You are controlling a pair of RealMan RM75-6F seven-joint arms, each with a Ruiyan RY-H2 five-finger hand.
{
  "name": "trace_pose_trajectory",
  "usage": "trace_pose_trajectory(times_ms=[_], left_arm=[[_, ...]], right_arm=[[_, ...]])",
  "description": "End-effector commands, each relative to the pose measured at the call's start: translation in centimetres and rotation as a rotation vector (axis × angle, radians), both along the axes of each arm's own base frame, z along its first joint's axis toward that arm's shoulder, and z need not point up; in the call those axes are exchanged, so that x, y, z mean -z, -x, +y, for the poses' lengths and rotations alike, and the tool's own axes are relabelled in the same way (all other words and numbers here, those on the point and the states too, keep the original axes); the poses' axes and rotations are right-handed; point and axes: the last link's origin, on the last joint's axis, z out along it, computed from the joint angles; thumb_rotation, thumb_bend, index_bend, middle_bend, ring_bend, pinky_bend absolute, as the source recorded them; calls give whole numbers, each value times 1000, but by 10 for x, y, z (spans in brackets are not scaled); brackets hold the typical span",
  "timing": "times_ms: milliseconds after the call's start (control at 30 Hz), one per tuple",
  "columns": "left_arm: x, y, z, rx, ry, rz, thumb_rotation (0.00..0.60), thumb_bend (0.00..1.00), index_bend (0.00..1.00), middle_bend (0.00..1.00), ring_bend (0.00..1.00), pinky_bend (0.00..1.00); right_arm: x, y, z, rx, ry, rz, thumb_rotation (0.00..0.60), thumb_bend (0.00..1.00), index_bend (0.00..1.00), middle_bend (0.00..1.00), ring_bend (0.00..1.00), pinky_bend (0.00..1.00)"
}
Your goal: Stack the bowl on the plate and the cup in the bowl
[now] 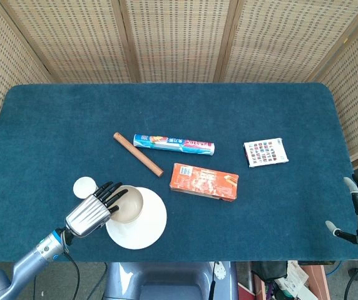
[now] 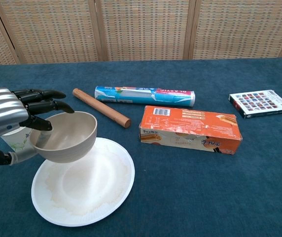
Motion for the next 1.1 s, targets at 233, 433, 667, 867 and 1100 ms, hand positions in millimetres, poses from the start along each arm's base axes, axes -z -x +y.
trace_pose_trajectory(times_ms=[233, 433, 667, 867, 1100], left_arm=[[22, 0, -7, 38, 30, 51, 600, 431, 756, 148, 0, 126], [31, 4, -9, 45, 38, 82, 600, 431, 756, 148, 0, 126], [39, 8, -6, 41, 38, 107, 600, 432, 756, 146, 0, 127], [48, 8, -3, 35, 41, 120, 600, 431, 755, 139, 0, 126], [51, 5, -5, 51, 48, 123, 600, 429, 688, 71, 0, 90]], right_arm=[[-2, 0, 1, -2, 10, -7, 600, 142, 0, 0, 0, 0], [-3, 1, 1, -2, 14, -14, 600, 142, 0, 0, 0, 0], [-4, 0, 1, -4, 17, -17, 600, 142, 0, 0, 0, 0], [-4, 1, 1, -6, 14, -24, 600, 142, 0, 0, 0, 0], [-4, 1, 2, -8, 17, -27, 600, 142, 0, 0, 0, 0]])
